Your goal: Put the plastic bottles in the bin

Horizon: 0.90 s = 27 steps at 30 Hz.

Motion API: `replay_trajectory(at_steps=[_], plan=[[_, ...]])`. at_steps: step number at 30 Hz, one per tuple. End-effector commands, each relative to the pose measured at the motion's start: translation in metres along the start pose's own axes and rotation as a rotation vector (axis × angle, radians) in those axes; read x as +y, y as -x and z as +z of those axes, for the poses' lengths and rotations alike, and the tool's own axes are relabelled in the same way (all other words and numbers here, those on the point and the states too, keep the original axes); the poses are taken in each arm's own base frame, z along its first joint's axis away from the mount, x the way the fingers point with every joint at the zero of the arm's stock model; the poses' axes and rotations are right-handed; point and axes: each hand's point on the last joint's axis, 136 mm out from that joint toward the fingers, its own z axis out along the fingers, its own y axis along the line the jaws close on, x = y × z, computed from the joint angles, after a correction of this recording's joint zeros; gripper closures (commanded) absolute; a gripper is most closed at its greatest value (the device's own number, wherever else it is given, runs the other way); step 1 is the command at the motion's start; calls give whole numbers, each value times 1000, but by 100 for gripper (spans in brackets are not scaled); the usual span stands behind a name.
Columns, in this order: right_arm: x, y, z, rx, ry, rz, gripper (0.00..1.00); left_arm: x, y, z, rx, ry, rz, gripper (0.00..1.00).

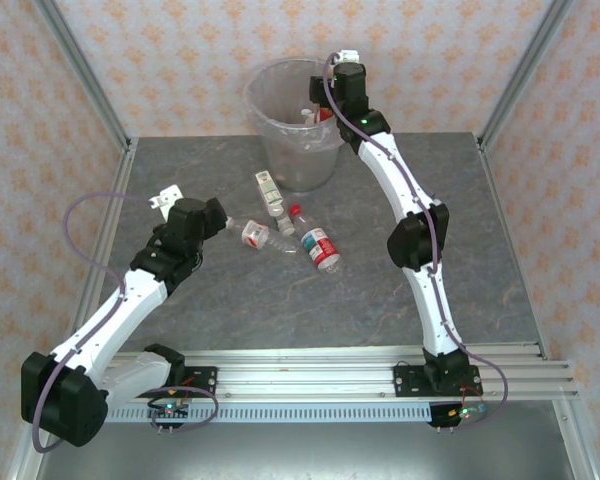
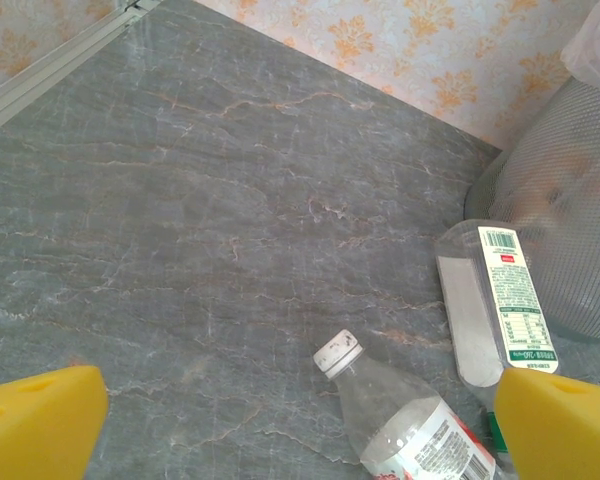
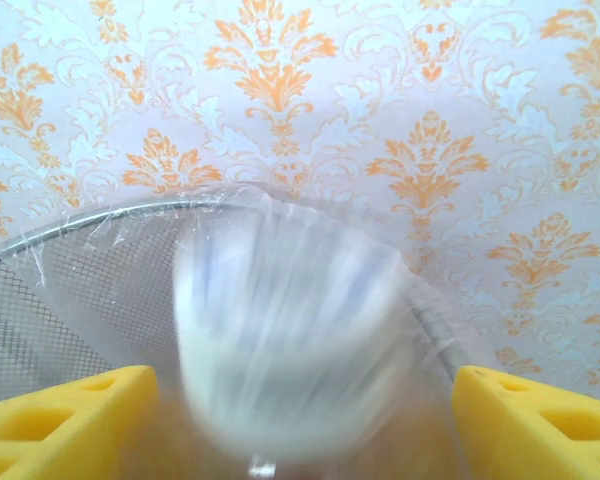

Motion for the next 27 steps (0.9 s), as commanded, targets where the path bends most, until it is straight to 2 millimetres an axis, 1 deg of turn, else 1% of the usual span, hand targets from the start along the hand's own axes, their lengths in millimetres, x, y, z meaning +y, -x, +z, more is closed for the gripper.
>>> replay_trajectory(at_steps=[1,4,8,15,19,24,27], plan=[[4,14,-5,-37,-9,-11,22,8,2,-2,-20,21,-9,0],[4,19,-10,-37,-5,-18,22,8,1,-1,-17,22,-10,0],[9,30,-21,-41,28,-32,21,4,-1,2,-10,3,-6,0],[11,52,-48,-32,55,-67,19,-2,-7,7,1,-26,-14,0],[11,60,-61,-24,63,-76,19,-3,-10,11,15,-21,-13,0],[10,62,-73,3,71,-89,18,-4,-13,14,26,-23,-15,0],[10,59,-79,32,82,-108,17,-3,-16,15,34,-15,-12,0]])
